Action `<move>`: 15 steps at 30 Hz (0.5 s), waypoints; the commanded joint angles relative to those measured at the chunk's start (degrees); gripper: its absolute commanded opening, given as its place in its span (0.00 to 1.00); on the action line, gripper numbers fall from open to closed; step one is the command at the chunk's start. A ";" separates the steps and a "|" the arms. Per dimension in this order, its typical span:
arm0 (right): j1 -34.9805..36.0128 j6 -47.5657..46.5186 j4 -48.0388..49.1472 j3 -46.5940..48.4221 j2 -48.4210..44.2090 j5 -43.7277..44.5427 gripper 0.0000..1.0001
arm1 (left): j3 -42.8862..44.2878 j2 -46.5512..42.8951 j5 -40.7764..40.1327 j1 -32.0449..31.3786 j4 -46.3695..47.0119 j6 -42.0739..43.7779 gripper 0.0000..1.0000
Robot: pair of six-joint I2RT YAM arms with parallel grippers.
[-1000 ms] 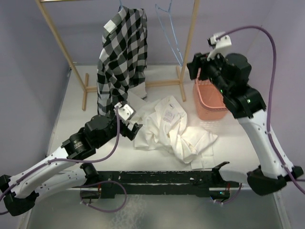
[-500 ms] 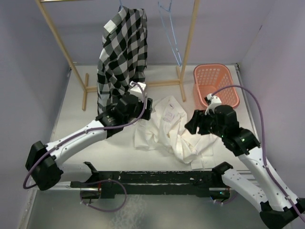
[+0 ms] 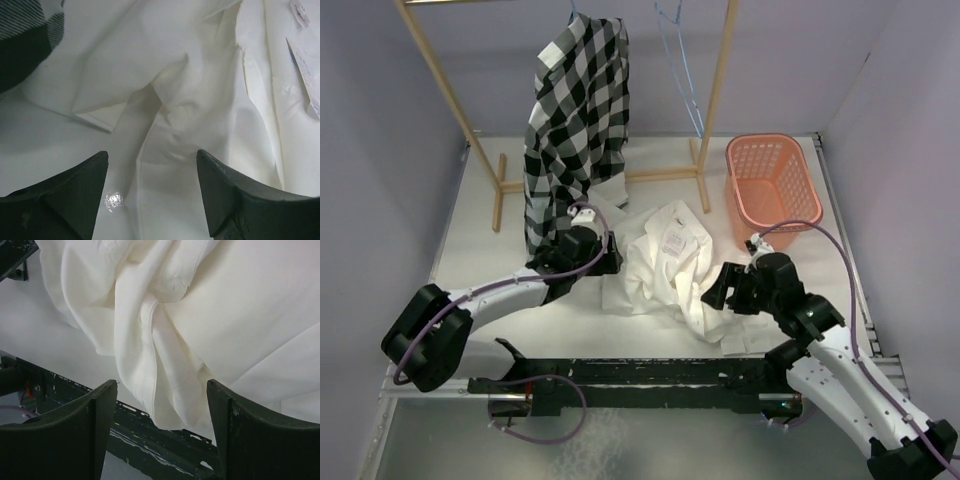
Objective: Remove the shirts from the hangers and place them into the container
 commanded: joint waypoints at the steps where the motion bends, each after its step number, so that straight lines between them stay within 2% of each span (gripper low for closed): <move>1: 0.27 5.96 9.43 -4.44 -0.34 -1.05 0.76 | -2.46 3.10 5.98 -0.08 14.05 -3.74 0.75; 5: 0.27 7.93 11.40 -7.19 0.61 0.03 0.78 | -3.80 8.15 7.68 -0.02 18.71 -4.40 0.75; 15: 0.27 11.58 27.51 -11.92 7.27 1.45 0.80 | -13.98 15.97 18.39 -0.61 45.59 -10.34 0.68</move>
